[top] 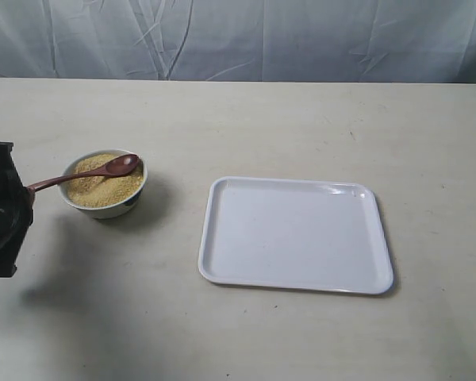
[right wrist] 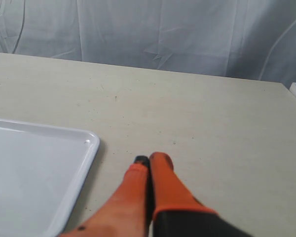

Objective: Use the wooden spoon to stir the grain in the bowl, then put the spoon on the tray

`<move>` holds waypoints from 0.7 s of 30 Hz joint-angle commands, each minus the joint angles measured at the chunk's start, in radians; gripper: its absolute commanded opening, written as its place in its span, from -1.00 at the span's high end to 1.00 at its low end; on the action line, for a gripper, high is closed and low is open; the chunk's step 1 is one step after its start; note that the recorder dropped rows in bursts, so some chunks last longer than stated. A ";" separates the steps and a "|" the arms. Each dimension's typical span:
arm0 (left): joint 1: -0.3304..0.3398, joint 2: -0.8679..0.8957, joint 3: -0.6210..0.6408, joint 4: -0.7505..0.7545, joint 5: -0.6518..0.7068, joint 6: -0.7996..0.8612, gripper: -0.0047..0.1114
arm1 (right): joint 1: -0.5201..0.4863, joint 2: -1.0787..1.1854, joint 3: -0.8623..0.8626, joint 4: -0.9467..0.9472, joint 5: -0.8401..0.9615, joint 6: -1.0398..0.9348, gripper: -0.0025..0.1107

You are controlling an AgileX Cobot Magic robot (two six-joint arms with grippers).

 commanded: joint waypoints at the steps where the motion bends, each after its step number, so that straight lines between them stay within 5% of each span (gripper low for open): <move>1: 0.002 -0.039 0.029 0.091 -0.012 -0.069 0.92 | -0.004 -0.007 0.002 -0.001 -0.012 0.001 0.96; 11: 0.002 -0.189 0.160 0.130 -0.084 -0.069 0.87 | -0.004 -0.007 0.002 -0.001 -0.012 0.001 0.96; 21: 0.002 -0.202 0.195 0.140 -0.172 -0.094 0.03 | -0.004 -0.007 0.002 -0.001 -0.012 0.001 0.96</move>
